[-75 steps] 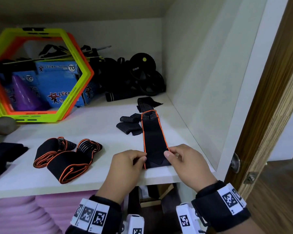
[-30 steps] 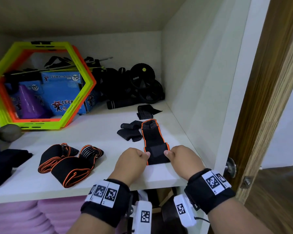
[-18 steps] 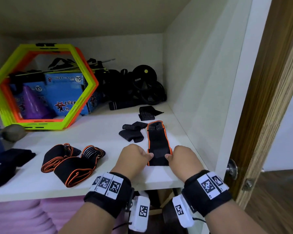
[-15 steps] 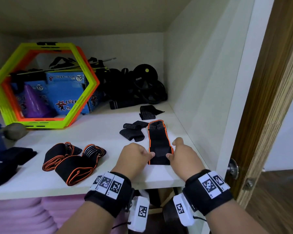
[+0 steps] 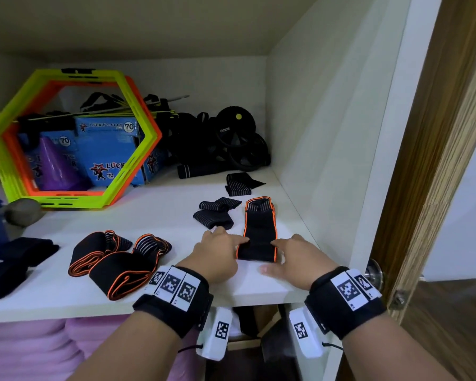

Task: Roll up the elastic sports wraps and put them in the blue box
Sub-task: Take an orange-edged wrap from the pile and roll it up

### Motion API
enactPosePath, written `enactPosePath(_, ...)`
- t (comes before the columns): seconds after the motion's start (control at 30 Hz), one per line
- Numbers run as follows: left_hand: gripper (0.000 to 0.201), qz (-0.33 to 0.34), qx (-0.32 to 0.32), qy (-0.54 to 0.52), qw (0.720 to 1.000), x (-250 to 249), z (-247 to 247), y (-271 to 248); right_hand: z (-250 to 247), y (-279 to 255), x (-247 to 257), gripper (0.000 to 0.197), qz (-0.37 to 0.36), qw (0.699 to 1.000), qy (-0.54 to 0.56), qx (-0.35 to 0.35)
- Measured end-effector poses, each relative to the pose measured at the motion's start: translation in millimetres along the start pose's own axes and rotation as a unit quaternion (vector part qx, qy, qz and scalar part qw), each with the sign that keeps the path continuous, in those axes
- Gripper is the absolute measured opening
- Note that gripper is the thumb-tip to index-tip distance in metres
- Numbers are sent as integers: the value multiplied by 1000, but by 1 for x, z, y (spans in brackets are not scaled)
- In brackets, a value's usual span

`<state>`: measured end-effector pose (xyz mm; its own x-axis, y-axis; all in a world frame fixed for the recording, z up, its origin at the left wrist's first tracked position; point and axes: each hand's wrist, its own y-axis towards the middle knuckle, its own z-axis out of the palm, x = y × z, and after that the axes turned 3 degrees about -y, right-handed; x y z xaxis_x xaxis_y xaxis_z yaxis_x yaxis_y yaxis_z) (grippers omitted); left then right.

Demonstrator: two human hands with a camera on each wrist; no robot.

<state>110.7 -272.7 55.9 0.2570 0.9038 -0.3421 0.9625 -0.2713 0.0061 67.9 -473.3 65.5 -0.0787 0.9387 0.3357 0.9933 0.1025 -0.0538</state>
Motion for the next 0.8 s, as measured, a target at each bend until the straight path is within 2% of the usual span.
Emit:
enactPosePath(0.03,57,-6,7,-5,1000,3,1,1,-2,0,0,52,-3,1000,-1,8)
enactPosePath(0.13,50,-15,19,-22,999,10,5,8,-4,5,-1,28,-2,999,34,-21)
enactPosePath(0.27,9,-32,9,-107,994,7,6,10,-2,10,-5,29,22,995,90,-32)
enactPosePath(0.3,10,-32,-2,-125,992,3,5,7,-1,10,-7,34,30,994,102,-40)
enactPosePath(0.43,42,-50,-27,-195,979,-2,8,-1,2,11,-7,51,56,988,120,-75)
enactPosePath(0.63,70,-92,-55,-210,972,-12,11,5,8,19,-6,48,117,983,103,-99)
enactPosePath(0.73,65,-94,-72,-211,970,-10,11,7,11,19,-5,29,104,985,78,-116)
enactPosePath(0.77,54,-87,-87,-200,972,-10,11,7,11,17,-5,21,88,984,87,-129)
enactPosePath(0.8,39,-74,-111,-185,974,-11,10,6,11,16,-5,25,73,984,93,-135)
